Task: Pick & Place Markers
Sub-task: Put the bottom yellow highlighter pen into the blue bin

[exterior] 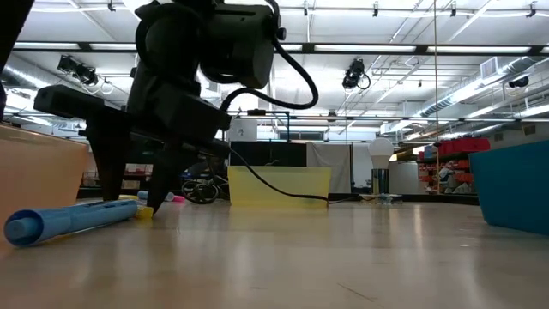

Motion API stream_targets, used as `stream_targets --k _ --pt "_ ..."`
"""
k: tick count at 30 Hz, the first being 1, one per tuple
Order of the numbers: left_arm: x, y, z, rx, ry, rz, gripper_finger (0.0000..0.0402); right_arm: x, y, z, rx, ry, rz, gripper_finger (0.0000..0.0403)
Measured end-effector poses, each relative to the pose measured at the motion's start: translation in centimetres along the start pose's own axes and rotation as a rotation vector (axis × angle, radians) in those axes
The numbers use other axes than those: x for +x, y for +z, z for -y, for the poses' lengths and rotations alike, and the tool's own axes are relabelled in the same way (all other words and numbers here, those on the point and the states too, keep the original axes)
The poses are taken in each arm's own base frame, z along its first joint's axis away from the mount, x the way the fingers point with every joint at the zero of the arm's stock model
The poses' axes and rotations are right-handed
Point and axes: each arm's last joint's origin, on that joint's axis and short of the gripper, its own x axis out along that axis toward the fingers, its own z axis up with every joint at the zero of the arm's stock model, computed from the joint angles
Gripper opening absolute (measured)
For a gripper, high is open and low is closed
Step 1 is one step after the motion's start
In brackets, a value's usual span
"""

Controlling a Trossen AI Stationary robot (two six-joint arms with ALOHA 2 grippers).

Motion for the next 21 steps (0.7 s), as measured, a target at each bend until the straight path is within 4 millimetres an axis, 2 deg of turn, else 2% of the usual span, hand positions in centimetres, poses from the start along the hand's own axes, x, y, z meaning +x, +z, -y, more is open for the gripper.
stream_targets --k 7,17,21 --pt "0.01 0.03 -0.1 0.0 0.002 0.007 0.0186 0.0 0.0 0.0 -0.007 0.0 0.0 0.0223" --pt "0.0 0.19 -0.2 0.005 0.013 0.023 0.0074 -0.01 0.02 0.01 -0.017 -0.001 0.001 0.0223" --pt "-0.02 0.22 -0.21 0.005 0.015 0.026 0.0048 0.0 0.01 0.0 -0.018 -0.001 0.001 0.0223"
